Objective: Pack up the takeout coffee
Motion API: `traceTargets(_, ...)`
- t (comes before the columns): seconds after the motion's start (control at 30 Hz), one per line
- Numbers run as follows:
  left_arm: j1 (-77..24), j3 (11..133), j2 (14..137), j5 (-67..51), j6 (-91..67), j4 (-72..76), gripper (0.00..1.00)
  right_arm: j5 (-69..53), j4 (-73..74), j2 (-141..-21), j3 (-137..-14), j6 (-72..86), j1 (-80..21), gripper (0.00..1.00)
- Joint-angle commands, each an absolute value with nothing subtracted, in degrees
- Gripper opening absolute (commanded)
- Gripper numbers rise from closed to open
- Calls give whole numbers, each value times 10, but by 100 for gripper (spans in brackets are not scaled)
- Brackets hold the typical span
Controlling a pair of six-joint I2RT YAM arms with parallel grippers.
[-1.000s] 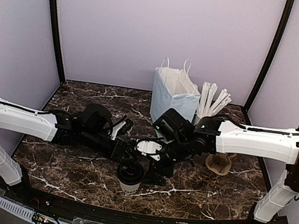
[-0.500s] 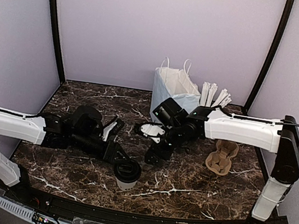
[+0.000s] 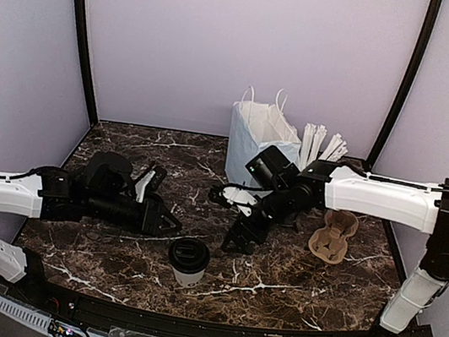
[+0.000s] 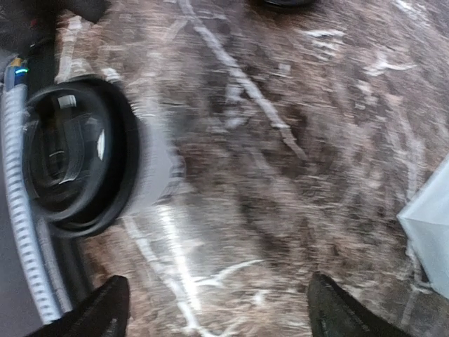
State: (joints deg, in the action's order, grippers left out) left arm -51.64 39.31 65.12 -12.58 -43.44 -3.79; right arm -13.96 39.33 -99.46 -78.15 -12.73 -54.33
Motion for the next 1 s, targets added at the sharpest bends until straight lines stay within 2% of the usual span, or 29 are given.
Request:
traceTargets(0.0,-515,358,612,-100,-507,-73,42,-341,374,-950,-727,-69,-527,81)
traceTargets(0.07,-514,340,606,-113,-533,-60,39,-394,360,-950,-704,-49,-526,71)
traceTargets(0.1,-513,334,605,-118,-547,-47,38,-417,350,-952,-695,-35,-526,63)
traceTargets(0.13,-513,324,605,-129,-556,-41,37,-440,338,-957,-688,-20,-525,48)
traceTargets(0.17,-513,320,606,-134,-561,-27,35,-464,329,-963,-679,-8,-525,43)
traceTargets(0.3,-512,299,608,-153,-576,6,34,-534,291,-992,-674,39,-525,46)
traceTargets(0.53,-512,279,604,-160,-584,48,34,-576,290,-1035,-712,53,-526,49)
traceTargets(0.7,-509,285,623,-163,-579,59,33,-574,282,-1044,-719,68,-526,48)
traceTargets(0.97,-500,284,641,-165,-582,78,26,-567,282,-1064,-733,70,-526,41)
